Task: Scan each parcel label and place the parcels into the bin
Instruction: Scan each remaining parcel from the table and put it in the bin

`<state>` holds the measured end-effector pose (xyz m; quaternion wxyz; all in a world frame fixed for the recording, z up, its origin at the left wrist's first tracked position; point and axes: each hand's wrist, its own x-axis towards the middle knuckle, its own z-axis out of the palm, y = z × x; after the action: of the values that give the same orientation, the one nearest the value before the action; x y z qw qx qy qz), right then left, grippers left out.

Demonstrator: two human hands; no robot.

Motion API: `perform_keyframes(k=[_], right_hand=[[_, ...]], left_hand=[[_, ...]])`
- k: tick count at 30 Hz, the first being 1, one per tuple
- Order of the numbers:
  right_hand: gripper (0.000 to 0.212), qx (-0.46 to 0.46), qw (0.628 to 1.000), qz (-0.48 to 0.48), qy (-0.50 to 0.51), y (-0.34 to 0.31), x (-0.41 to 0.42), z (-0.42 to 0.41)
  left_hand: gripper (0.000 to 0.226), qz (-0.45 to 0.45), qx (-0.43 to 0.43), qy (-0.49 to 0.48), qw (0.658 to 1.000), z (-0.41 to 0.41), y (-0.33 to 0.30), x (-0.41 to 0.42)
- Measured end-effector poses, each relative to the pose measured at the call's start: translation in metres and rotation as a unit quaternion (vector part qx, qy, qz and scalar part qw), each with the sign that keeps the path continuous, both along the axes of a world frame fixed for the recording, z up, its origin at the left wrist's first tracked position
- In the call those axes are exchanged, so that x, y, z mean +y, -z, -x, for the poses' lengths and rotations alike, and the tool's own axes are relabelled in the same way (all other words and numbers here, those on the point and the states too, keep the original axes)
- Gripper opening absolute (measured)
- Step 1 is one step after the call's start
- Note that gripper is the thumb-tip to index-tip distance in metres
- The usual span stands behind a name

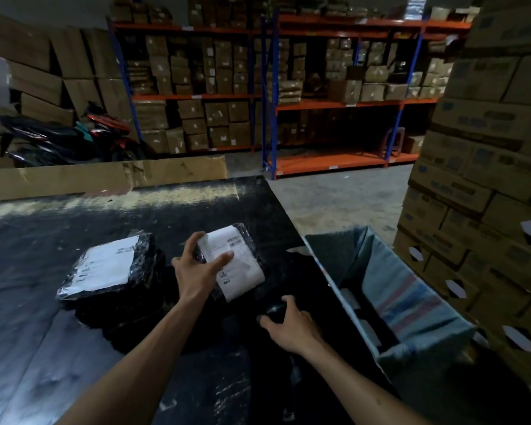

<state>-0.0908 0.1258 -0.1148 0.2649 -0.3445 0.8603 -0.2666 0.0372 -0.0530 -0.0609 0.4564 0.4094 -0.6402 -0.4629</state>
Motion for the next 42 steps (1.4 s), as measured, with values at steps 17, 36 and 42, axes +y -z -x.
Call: perform_keyframes(k=[17, 36, 42], right_hand=[[0.098, -0.069, 0.958, 0.277, -0.007, -0.049, 0.035, 0.205], [0.104, -0.201, 0.976, -0.081, -0.03, 0.156, 0.061, 0.341], [0.101, -0.239, 0.955, -0.138, -0.11, 0.219, 0.037, 0.313]], left_hand=[[0.065, -0.056, 0.002, 0.26, 0.964, 0.208, -0.003, 0.051], [0.066, 0.224, -0.547, 0.188, 0.784, 0.304, 0.132, 0.044], [0.067, 0.227, -0.553, 0.178, 0.781, 0.304, 0.137, 0.043]])
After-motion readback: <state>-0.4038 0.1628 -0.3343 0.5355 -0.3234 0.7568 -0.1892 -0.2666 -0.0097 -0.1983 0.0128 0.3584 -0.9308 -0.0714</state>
